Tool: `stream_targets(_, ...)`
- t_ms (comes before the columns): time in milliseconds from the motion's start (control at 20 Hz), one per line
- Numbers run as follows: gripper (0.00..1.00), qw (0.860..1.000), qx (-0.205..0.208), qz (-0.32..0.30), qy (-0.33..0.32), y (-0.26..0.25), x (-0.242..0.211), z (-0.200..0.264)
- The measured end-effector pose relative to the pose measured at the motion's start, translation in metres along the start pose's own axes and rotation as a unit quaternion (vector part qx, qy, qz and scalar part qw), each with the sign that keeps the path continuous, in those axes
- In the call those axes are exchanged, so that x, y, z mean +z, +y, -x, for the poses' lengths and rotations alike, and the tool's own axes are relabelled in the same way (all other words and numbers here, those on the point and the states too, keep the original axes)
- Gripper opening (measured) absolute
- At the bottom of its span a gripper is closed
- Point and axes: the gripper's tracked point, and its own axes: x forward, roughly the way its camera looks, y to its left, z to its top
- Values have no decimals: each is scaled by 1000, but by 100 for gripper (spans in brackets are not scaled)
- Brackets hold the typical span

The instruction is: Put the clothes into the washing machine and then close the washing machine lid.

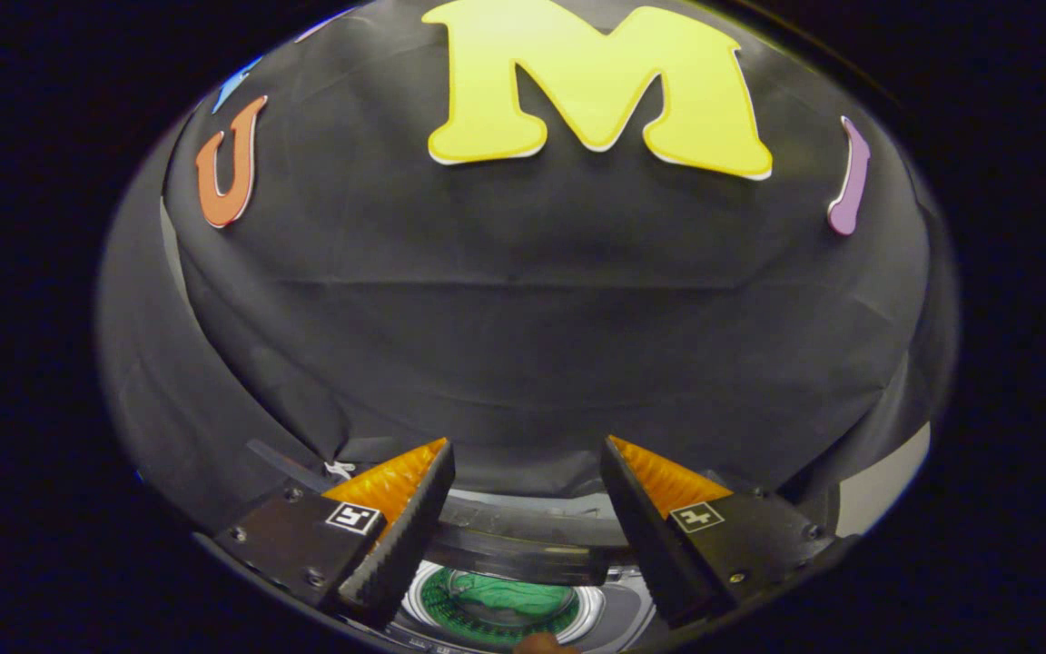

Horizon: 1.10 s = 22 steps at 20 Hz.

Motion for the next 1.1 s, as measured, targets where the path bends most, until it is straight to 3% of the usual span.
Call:
stream_targets(200, 100, 999, 9, -37, -20, 6, -4, -7)
stream_targets(600, 100, 997, 13, -22, -73, 7, -6, 3)
stream_targets(1100, 100, 991, -7, -29, -133, 15, -40, 41)
